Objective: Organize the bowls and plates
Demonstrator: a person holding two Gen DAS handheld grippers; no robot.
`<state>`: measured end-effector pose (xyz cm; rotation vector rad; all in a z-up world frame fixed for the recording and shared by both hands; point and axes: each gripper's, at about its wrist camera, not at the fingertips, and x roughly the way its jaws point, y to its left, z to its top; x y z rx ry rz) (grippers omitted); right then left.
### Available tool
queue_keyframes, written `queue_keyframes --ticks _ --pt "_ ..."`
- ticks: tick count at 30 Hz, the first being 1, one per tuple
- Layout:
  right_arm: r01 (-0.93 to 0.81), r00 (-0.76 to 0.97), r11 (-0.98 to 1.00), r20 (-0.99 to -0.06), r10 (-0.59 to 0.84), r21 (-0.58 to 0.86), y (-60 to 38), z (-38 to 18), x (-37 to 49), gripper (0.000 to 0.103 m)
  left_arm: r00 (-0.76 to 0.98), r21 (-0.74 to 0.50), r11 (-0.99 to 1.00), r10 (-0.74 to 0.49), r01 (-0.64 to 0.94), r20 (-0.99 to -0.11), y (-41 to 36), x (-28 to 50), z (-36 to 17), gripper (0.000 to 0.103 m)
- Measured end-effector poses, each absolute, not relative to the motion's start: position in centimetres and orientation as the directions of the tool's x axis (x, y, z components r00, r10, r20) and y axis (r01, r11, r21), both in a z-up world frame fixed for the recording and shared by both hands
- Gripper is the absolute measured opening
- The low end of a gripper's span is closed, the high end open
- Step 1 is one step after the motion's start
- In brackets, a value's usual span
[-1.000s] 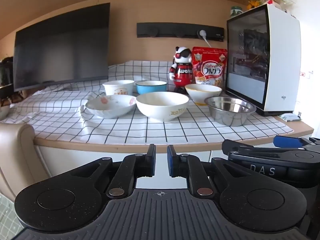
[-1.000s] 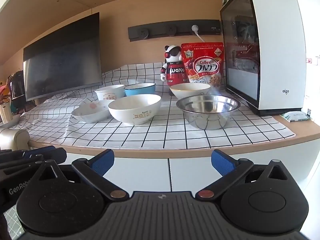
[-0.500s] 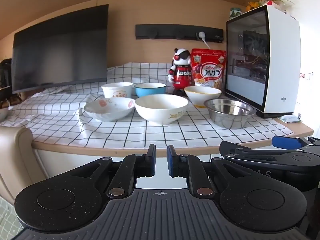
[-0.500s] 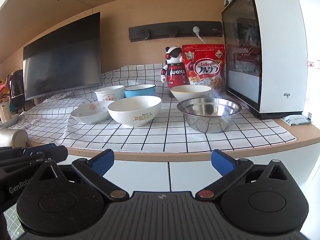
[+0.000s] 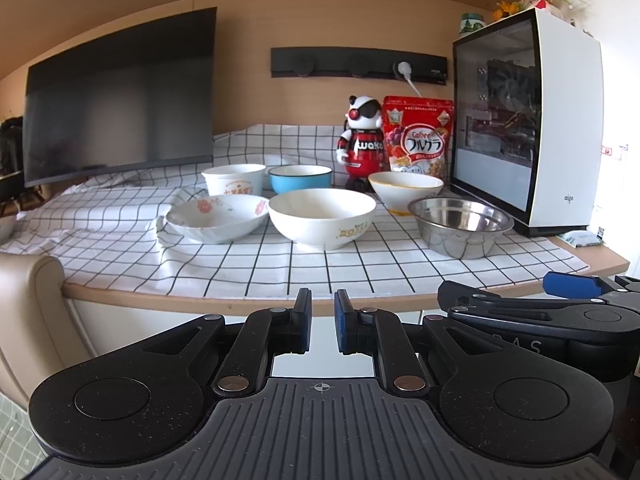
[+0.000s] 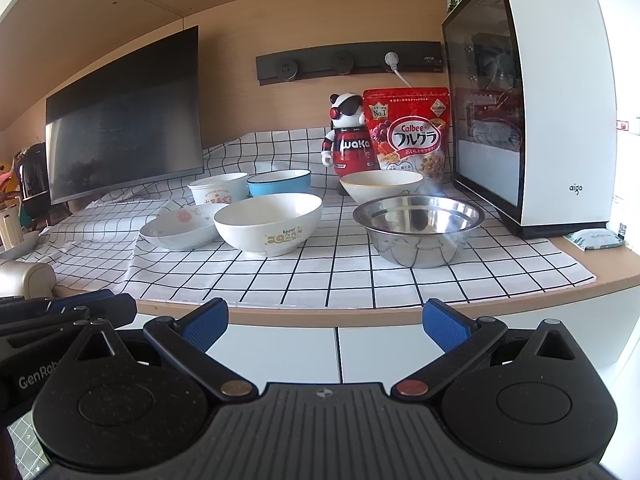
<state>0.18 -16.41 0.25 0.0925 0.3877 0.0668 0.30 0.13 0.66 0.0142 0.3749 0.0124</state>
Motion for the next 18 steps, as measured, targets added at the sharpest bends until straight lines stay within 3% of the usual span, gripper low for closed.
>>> queue_keyframes --ticks 18 --pt "-0.03 0.925 0.994 -0.373 0.068 0.106 -16.91 0.4 -0.05 0.103 0.929 0.018 1.0 0.015 -0.009 -0.369 -0.62 0.31 0.67 0.014"
